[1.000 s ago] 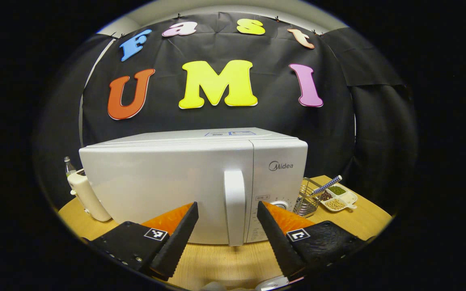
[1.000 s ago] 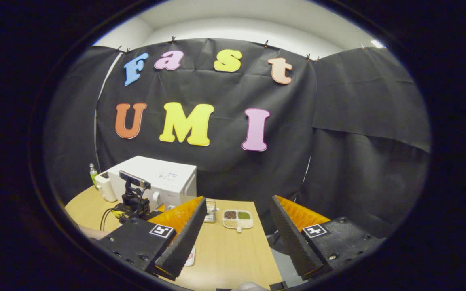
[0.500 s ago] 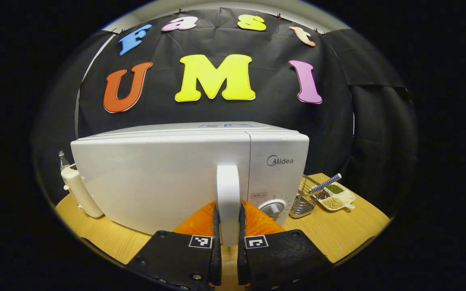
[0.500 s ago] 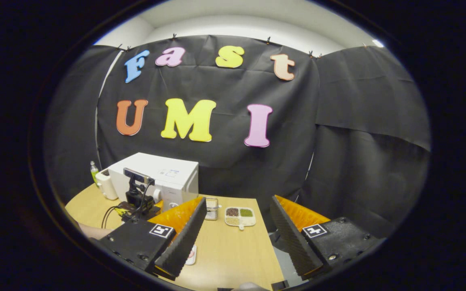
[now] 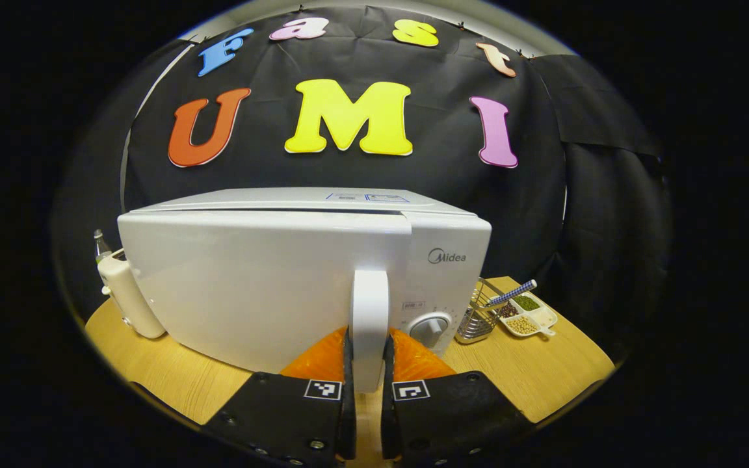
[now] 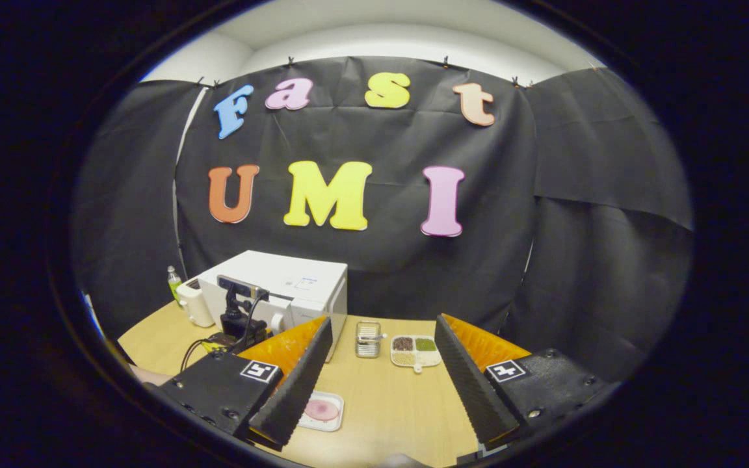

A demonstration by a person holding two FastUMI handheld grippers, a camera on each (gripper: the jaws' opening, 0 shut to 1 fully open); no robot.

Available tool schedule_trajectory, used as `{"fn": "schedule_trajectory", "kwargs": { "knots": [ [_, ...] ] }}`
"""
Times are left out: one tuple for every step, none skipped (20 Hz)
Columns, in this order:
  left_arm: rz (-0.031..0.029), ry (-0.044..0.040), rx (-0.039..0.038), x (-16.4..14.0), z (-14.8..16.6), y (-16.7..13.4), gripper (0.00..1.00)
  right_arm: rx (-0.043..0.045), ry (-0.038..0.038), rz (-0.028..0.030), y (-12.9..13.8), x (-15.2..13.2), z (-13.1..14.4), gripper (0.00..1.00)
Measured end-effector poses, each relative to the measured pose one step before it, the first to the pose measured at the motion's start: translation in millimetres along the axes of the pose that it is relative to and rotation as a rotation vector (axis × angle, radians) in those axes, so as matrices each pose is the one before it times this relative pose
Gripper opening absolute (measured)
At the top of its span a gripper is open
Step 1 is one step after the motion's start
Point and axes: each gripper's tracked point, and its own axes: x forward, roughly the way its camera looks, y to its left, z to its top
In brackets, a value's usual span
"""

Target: Open the microwave oven with the left hand, put the food in, and close the microwave oven.

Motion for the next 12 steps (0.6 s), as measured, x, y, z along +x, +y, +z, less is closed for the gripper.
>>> {"fn": "schedule_trajectory", "kwargs": {
  "knots": [
    [-0.01026,-0.01059,0.01415,-16.59,-5.38,1.32,0.14,-0.01633,-0.01540,0.02057,9.97,0.84,2.63,1.00],
    [-0.01212,-0.00791,0.02057,-15.45,-2.01,3.04,0.14,-0.01546,-0.01210,0.02058,9.27,-0.79,3.58,1.00],
    [-0.00752,0.00202,0.00660,-15.63,-4.75,4.00,0.14,-0.01254,-0.01091,0.01697,8.15,-0.18,2.61,1.00],
    [-0.00064,-0.00069,-0.00646,-15.61,-4.59,4.74,0.14,-0.00678,-0.00912,0.01623,7.68,-2.06,3.48,1.00],
    [0.00473,-0.00085,-0.00214,-14.64,-4.57,6.76,0.14,-0.00432,-0.00623,0.01698,8.93,-3.03,1.83,1.00],
    [0.00936,-0.00349,0.01181,-13.38,-2.88,6.98,0.14,-0.00666,-0.00588,0.01383,7.80,-3.26,1.45,1.00],
    [0.01422,-0.00213,0.01145,-12.50,-2.54,7.74,0.14,-0.00966,-0.00354,0.01152,6.55,-3.34,0.04,1.00],
    [0.01850,0.00546,0.00321,-12.31,-3.95,8.16,0.14,-0.00985,-0.00138,0.01125,5.17,-4.08,0.28,1.00],
    [0.01895,0.00311,-0.00623,-11.55,-3.84,9.24,0.14,-0.00730,-0.00255,0.00773,5.72,-4.59,0.07,1.00],
    [0.02117,0.00301,-0.00942,-10.56,-3.91,9.84,0.14,-0.00333,-0.00541,0.00702,4.03,-3.42,1.31,0.94],
    [0.01906,0.00375,-0.00504,-8.58,-3.04,9.47,0.14,-0.00196,-0.00305,0.00385,3.42,-4.76,0.50,1.00],
    [0.01681,0.00740,-0.00030,-7.52,-2.66,9.84,0.14,0.00052,0.00061,0.00761,3.76,-2.92,-1.74,1.00]
  ]
}}
